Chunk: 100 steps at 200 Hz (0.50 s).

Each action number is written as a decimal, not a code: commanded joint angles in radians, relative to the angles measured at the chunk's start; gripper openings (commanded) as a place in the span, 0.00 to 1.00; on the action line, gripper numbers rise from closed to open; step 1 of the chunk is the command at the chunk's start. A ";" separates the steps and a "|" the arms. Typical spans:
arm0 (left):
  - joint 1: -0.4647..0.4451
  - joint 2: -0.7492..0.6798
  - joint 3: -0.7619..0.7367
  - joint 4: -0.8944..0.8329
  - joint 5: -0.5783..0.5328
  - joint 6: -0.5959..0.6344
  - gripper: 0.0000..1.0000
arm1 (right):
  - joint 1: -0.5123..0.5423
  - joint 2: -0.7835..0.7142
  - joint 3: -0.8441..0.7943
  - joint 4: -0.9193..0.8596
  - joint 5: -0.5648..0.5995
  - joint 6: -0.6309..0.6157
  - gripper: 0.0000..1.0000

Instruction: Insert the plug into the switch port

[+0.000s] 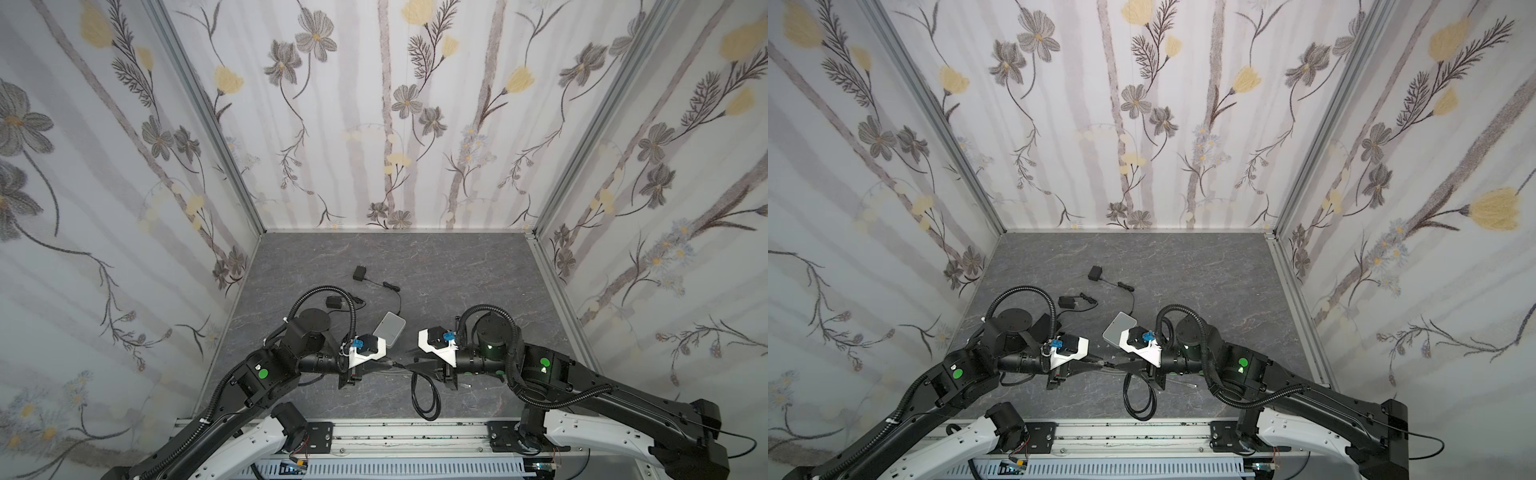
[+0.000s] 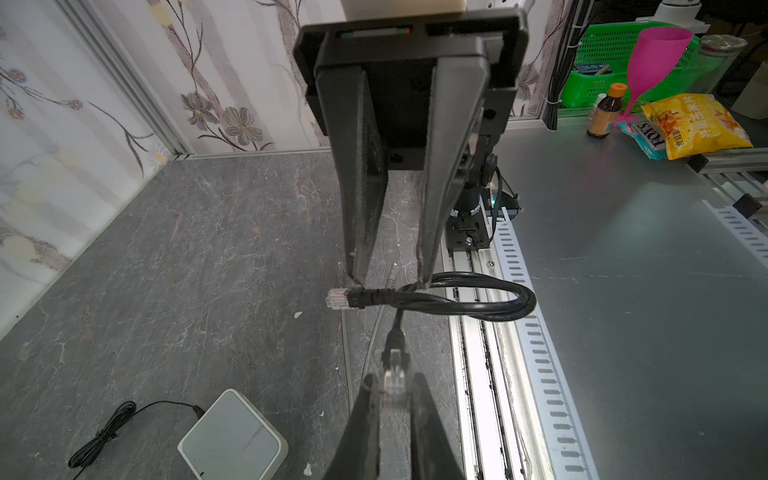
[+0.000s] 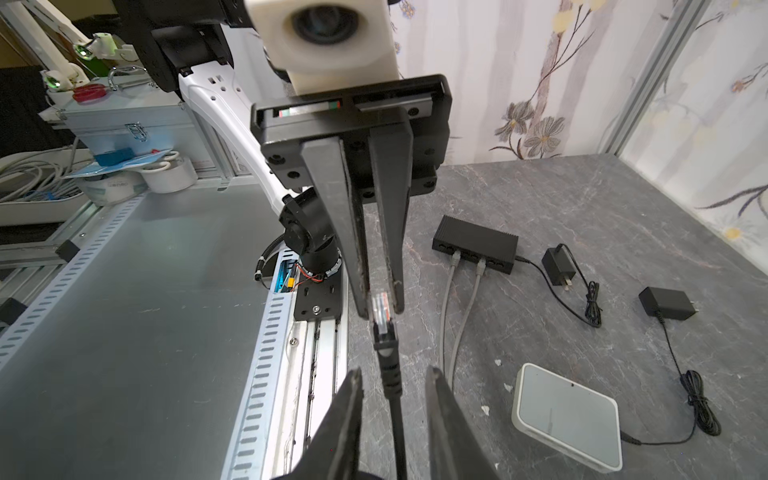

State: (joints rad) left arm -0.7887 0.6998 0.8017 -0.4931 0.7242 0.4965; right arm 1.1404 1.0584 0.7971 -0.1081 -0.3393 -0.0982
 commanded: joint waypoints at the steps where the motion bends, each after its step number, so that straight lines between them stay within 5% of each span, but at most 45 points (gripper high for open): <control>1: 0.000 0.003 0.006 0.001 -0.009 0.005 0.03 | 0.026 0.023 -0.009 0.105 0.059 0.008 0.30; 100: 0.001 -0.010 0.006 -0.004 -0.014 -0.001 0.02 | 0.048 0.058 -0.041 0.130 0.112 0.033 0.33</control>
State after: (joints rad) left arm -0.7887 0.6926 0.8021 -0.4950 0.7067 0.4931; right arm 1.1881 1.1110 0.7597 -0.0563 -0.2268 -0.0860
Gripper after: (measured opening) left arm 0.113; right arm 0.323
